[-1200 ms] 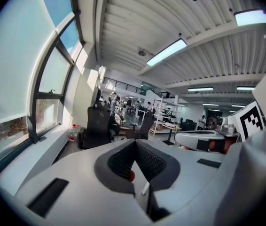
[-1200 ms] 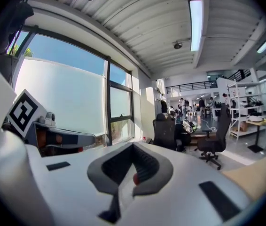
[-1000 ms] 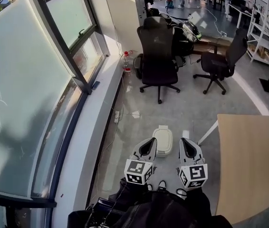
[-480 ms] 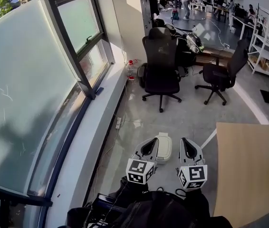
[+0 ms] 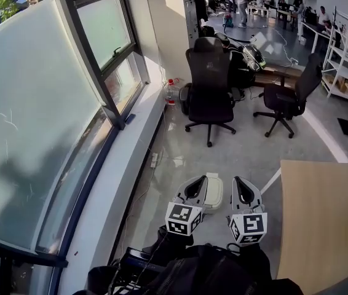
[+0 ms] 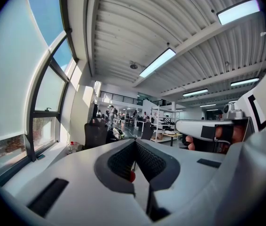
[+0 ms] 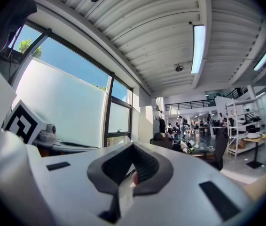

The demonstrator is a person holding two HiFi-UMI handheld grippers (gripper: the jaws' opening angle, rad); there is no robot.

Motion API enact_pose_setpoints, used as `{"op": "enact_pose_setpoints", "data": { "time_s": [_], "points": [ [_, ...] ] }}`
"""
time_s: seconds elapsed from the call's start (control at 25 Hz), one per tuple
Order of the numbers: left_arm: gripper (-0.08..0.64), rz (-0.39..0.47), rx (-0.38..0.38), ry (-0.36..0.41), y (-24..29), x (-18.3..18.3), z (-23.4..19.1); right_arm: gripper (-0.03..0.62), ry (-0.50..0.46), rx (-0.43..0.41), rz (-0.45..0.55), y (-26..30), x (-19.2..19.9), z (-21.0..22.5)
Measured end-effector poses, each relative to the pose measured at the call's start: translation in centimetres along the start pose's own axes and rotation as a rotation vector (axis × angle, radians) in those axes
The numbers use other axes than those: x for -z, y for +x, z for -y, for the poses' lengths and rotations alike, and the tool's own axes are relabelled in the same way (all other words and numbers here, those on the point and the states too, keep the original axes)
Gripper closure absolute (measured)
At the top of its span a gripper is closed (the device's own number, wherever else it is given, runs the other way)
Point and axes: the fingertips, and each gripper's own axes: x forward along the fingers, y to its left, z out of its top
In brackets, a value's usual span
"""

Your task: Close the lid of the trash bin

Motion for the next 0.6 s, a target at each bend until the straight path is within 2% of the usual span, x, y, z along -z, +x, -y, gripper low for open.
{"op": "enact_pose_setpoints", "data": {
  "time_s": [0.6],
  "points": [
    [0.558, 0.001, -0.003, -0.002, 1.5, 0.0, -1.1, 0.588, -0.025, 0.012, 0.015, 1.4, -0.7, 0.4]
  ]
}}
